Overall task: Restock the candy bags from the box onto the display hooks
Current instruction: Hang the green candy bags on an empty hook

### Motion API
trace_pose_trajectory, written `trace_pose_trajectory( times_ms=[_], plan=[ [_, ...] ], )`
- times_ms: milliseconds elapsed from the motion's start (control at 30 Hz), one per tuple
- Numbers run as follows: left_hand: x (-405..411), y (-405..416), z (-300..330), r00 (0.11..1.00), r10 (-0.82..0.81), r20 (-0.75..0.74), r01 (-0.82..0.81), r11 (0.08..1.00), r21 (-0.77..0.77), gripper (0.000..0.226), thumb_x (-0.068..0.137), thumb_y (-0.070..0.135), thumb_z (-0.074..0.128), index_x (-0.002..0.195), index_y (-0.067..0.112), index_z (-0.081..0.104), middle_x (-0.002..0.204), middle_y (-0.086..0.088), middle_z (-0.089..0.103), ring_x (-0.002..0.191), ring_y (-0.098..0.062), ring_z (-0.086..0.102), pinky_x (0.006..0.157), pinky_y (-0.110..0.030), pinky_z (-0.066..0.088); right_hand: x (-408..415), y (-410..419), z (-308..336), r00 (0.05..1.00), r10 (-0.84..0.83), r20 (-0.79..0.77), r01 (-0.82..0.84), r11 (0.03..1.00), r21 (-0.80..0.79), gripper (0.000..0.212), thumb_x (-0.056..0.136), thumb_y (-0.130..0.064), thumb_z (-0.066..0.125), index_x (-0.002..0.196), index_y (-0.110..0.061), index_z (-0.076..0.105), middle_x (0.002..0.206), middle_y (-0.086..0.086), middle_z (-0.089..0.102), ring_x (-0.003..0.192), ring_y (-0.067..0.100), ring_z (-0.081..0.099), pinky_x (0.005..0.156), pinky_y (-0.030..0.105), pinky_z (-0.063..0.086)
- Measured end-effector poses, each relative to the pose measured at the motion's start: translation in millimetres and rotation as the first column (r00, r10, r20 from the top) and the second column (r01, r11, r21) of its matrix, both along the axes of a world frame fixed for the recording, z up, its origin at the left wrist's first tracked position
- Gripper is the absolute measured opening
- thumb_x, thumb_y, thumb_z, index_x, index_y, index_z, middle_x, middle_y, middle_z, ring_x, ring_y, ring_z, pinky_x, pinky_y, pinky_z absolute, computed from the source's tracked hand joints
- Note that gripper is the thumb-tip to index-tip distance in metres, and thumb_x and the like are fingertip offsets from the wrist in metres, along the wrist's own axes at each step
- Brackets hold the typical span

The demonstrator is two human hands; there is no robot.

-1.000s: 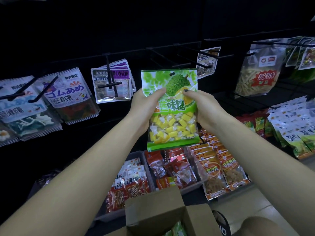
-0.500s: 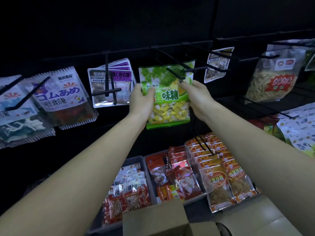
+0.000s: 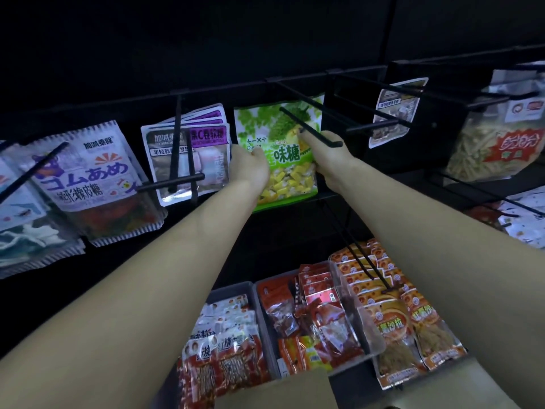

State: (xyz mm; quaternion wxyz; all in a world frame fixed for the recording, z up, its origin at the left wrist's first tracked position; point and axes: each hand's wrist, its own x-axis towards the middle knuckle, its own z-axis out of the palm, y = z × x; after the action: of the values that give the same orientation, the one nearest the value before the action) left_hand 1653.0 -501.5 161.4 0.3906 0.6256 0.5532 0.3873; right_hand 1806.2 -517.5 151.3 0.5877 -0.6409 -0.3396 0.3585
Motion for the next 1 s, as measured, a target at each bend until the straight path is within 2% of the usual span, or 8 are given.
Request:
trace_pose_trajectory(
  times_ms=[100, 300, 433, 567, 667, 767, 900, 1000],
  plan=[
    [-2.2, -9.1, -5.3, 1.000, -0.010, -0.028, 0.009, 0.999, -0.034, 0.056, 0.111, 0.029, 0.036, 0.155, -0.002, 0.021, 0.146, -0.020, 0.050, 0.125, -0.034, 0.054, 0.099, -0.039, 0.043, -14.1, -22.3, 2.9, 0.996, -0.048, 0.077, 0.050, 0.999, -0.020, 0.067, 0.091, -0.054, 0.066, 0.142, -0.011, 0.053, 0.135, 0.011, 0.063, 0.125, 0.030, 0.060, 0.096, 0.039, 0.050],
    [-23.4, -50.8, -25.6, 0.986, -0.140, -0.094, 0.122, 0.978, -0.168, 0.067, 0.105, 0.030, 0.053, 0.155, 0.001, 0.020, 0.150, -0.015, 0.047, 0.134, -0.032, 0.050, 0.096, -0.031, 0.041, -42.1, -84.9, -21.3, 0.938, -0.103, 0.330, 0.148, 0.982, -0.115, 0.074, 0.098, -0.039, 0.064, 0.157, -0.007, 0.032, 0.152, 0.018, 0.049, 0.138, 0.035, 0.049, 0.110, 0.037, 0.041],
    [-58.6, -92.9, -63.7, 0.917, -0.299, -0.263, 0.219, 0.931, -0.293, 0.074, 0.099, 0.032, 0.061, 0.156, 0.001, 0.025, 0.150, -0.018, 0.049, 0.134, -0.032, 0.051, 0.103, -0.030, 0.045, -86.3, -146.5, -68.2, 0.867, -0.029, 0.497, 0.102, 0.988, -0.119, 0.057, 0.096, -0.027, 0.067, 0.144, -0.007, 0.046, 0.138, 0.021, 0.056, 0.127, 0.035, 0.056, 0.104, 0.036, 0.044],
    [-105.0, -144.6, -130.3, 0.814, -0.428, -0.393, 0.278, 0.880, -0.384, 0.063, 0.100, 0.032, 0.060, 0.151, 0.007, 0.034, 0.138, -0.014, 0.060, 0.119, -0.030, 0.062, 0.094, -0.035, 0.051, -125.9, -203.6, -128.8, 0.874, 0.103, 0.475, 0.006, 0.975, -0.221, 0.040, 0.096, -0.015, 0.065, 0.133, -0.007, 0.054, 0.119, 0.010, 0.062, 0.106, 0.025, 0.062, 0.085, 0.028, 0.044],
    [-139.5, -194.5, -181.9, 0.725, -0.499, -0.475, 0.377, 0.864, -0.332, 0.050, 0.101, 0.018, 0.058, 0.147, 0.007, 0.041, 0.136, -0.013, 0.059, 0.124, -0.033, 0.059, 0.092, -0.033, 0.047, -150.6, -239.2, -181.3, 0.868, 0.205, 0.452, -0.040, 0.936, -0.349, 0.025, 0.090, -0.006, 0.066, 0.113, -0.012, 0.060, 0.104, 0.009, 0.069, 0.099, 0.028, 0.066, 0.084, 0.033, 0.049],
    [-171.1, -236.3, -233.9, 0.552, -0.542, -0.634, 0.518, 0.818, -0.249, 0.046, 0.095, 0.017, 0.058, 0.140, 0.010, 0.049, 0.129, -0.013, 0.060, 0.120, -0.034, 0.058, 0.096, -0.041, 0.048, -172.4, -269.5, -241.5, 0.816, 0.389, 0.429, -0.110, 0.831, -0.545, 0.020, 0.086, -0.012, 0.065, 0.106, -0.016, 0.063, 0.100, 0.011, 0.073, 0.100, 0.032, 0.069, 0.083, 0.032, 0.051],
    [-200.7, -268.1, -285.7, 0.288, -0.579, -0.763, 0.701, 0.670, -0.244, 0.048, 0.093, 0.022, 0.060, 0.140, 0.015, 0.052, 0.141, -0.009, 0.052, 0.132, -0.030, 0.048, 0.109, -0.038, 0.037, -192.1, -300.4, -306.0, 0.736, 0.649, 0.192, -0.306, 0.571, -0.762, 0.031, 0.091, -0.021, 0.066, 0.122, -0.017, 0.065, 0.121, 0.005, 0.070, 0.116, 0.024, 0.066, 0.103, 0.035, 0.051],
    [-218.9, -267.3, -311.7, 0.168, -0.490, -0.856, 0.800, 0.575, -0.172, 0.055, 0.091, 0.028, 0.064, 0.143, 0.018, 0.054, 0.151, -0.010, 0.045, 0.140, -0.033, 0.040, 0.124, -0.046, 0.023, -198.3, -309.1, -345.0, 0.670, 0.739, 0.074, -0.330, 0.385, -0.862, 0.029, 0.097, -0.021, 0.062, 0.125, -0.021, 0.066, 0.124, 0.004, 0.068, 0.116, 0.021, 0.064, 0.106, 0.038, 0.051]
  ],
)
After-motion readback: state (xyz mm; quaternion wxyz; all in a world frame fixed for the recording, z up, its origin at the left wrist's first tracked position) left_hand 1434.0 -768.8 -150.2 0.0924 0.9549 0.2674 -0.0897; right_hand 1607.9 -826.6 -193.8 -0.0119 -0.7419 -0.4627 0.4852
